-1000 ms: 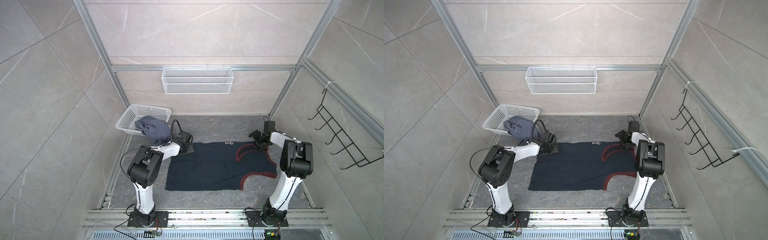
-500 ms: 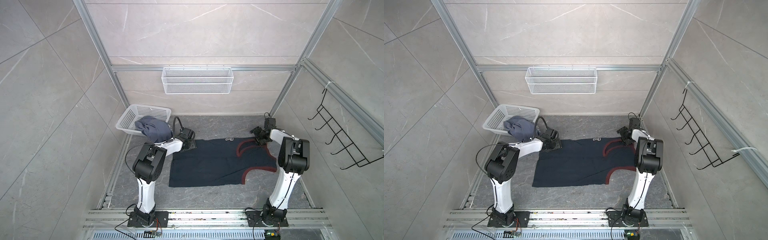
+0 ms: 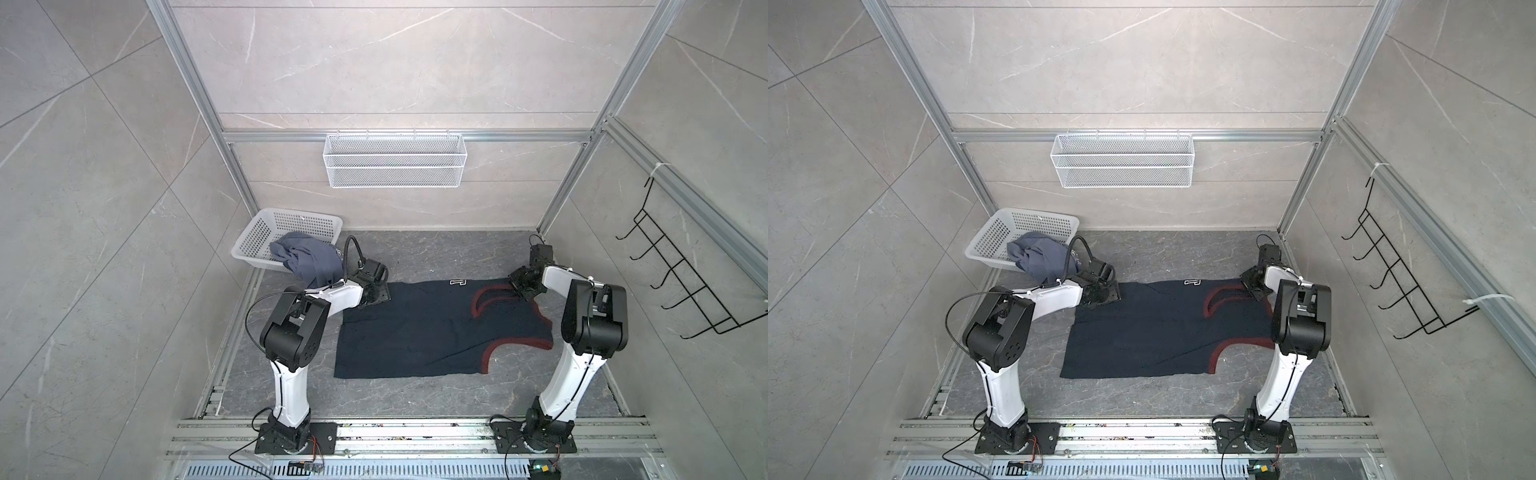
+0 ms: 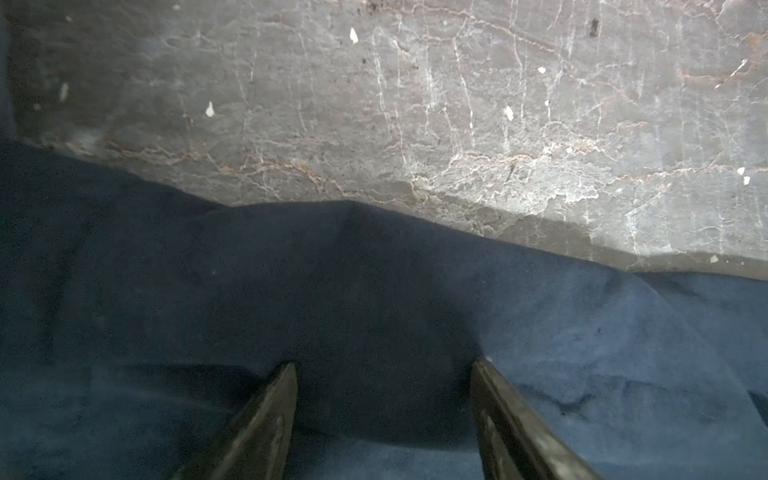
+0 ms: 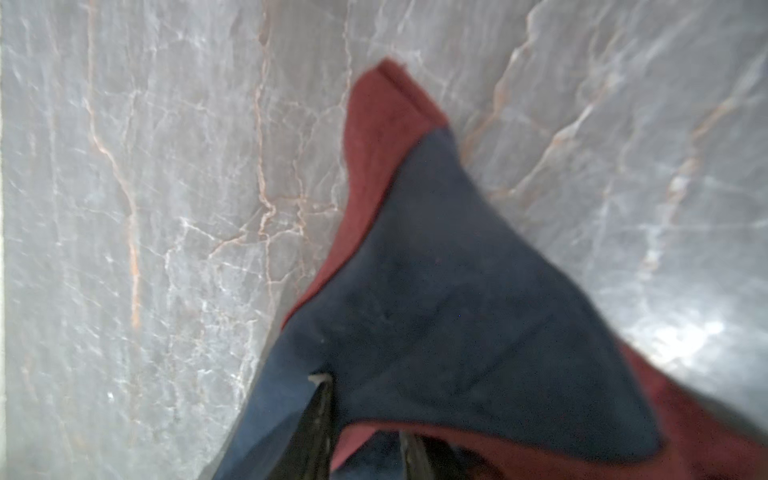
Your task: Fold and stack the tank tops
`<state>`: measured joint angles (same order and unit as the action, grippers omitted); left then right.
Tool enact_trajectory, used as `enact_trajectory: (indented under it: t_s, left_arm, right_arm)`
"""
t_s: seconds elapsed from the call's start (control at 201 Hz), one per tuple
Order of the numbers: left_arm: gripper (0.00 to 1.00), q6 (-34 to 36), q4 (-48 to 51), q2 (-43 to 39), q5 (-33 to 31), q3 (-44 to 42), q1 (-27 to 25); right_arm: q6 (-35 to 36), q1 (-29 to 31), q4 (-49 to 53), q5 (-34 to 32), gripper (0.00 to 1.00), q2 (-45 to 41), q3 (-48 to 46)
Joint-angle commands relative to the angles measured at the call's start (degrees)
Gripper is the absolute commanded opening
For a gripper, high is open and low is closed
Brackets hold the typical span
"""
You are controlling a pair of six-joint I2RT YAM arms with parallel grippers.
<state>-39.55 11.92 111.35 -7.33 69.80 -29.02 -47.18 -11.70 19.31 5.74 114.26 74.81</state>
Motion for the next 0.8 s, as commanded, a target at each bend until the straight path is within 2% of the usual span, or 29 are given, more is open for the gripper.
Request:
enact_trajectory:
  t_s: [0.0, 0.224, 0.284, 0.677, 0.792]
  left_arm:
    - [0.7, -1.04, 4.65, -1.4, -0.58, -1.6, -0.08]
    - [0.7, -0.87, 4.83, -1.05, -0.75, -1.95, -0.12]
    - [0.7, -0.88, 4.81, -1.05, -0.79, -2.17, -0.09]
    - [0.7, -0.09, 4.62, -2.02, -2.95, -3.79, -0.08]
    - [0.7, 0.24, 4.43, -2.39, -3.05, -4.2, -0.04]
  right_arm:
    - [0.83, -0.51, 2.11, -2.27, 0.22, 0.31, 1.34]
    - [1.56, -0.51, 2.89, -2.84, 0.1, -2.28, 1.62]
    - [1.64, -0.51, 3.93, -2.58, 0.0, -2.36, 2.46]
    - [0.95, -2.59, 6.91, -1.45, 0.0, -8.1, 2.3]
    - [1.09, -3.18, 8.15, -1.53, 0.0, -7.05, 2.57]
